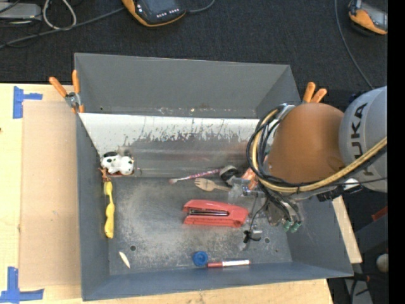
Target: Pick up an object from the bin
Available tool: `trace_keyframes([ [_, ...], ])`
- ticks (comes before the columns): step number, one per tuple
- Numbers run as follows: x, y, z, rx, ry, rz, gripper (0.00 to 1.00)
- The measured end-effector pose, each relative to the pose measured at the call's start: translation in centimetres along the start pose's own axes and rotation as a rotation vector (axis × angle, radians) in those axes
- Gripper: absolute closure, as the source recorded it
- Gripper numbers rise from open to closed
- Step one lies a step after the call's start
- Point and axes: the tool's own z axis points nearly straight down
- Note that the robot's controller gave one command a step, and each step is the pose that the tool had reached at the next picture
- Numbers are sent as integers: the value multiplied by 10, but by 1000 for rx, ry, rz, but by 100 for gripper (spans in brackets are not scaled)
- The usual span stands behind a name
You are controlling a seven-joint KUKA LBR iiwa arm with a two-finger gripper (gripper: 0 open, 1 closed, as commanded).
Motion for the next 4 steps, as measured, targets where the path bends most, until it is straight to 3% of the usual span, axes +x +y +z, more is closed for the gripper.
trace_keyframes([
  [2,-7,1,2,0,-11,24,0],
  [3,6,0,-26,0,2,17,0],
  [4,-4,4,2,-1,-17,49,0],
])
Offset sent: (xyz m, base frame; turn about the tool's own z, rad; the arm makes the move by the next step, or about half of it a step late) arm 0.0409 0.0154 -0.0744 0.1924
